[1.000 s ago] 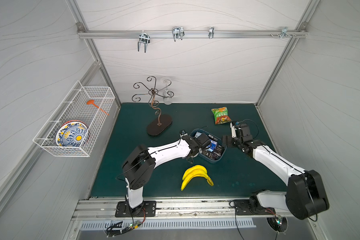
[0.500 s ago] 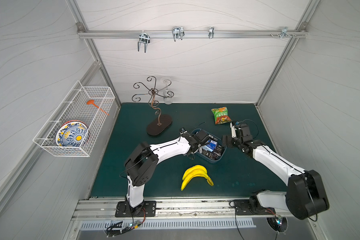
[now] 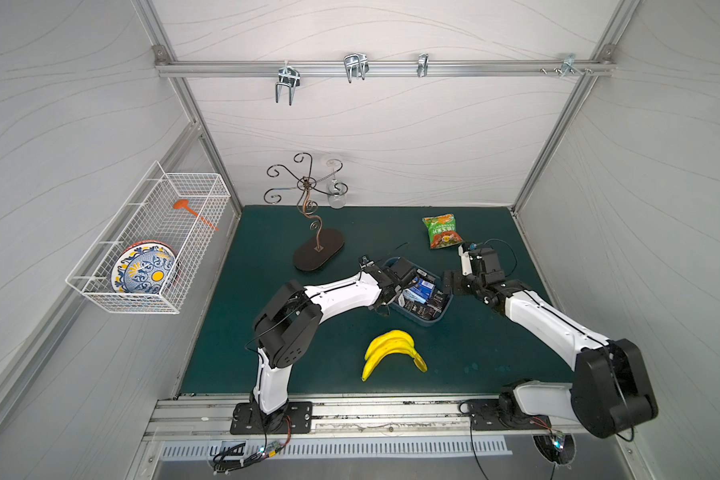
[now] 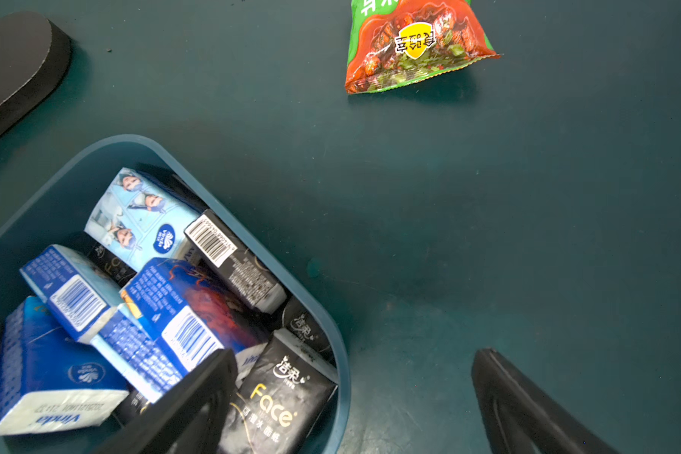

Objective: Take the pocket tissues out of the storage box
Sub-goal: Adjust the storage box at the center of the board.

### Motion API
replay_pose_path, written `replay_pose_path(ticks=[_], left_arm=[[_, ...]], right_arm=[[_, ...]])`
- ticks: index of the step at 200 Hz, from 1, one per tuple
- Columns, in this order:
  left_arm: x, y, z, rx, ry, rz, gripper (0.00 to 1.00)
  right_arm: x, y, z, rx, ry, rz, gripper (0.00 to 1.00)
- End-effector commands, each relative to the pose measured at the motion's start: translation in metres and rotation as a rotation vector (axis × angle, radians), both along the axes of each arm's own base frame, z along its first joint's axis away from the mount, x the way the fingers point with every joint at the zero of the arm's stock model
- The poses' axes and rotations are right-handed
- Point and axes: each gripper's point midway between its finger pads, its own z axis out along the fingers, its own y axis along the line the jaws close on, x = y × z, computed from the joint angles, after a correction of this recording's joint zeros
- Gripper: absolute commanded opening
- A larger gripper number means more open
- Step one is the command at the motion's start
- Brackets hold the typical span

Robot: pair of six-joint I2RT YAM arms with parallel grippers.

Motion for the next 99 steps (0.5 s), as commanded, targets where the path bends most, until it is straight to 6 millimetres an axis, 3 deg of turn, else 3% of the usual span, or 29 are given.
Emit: replay_pose_path(ticks=[1,18,58,99], left_arm=[[0.008,0.005,-0.006,-0.005,-0.004,0.034,0.11],[0.015,0.009,-0.007,-0.001,-0.003,0.049,0.05],[0.038,0.019,-0.011,0.027,-0.011,0.068,0.03],[0.084,0.027,-0.002,0.060,-0.054,0.024,0.00]], right_arm=[[0.002,0.008,0.001,0.012,-0.005,0.023,0.99],[0.001,0.009,0.000,0.008,-0.004,0.026,0.99],[-0.002,0.014,0.006,0.011,-0.015,0.046,0.99],[-0.004,0.024,0.013,0.017,-0.023,0.076,0.99]])
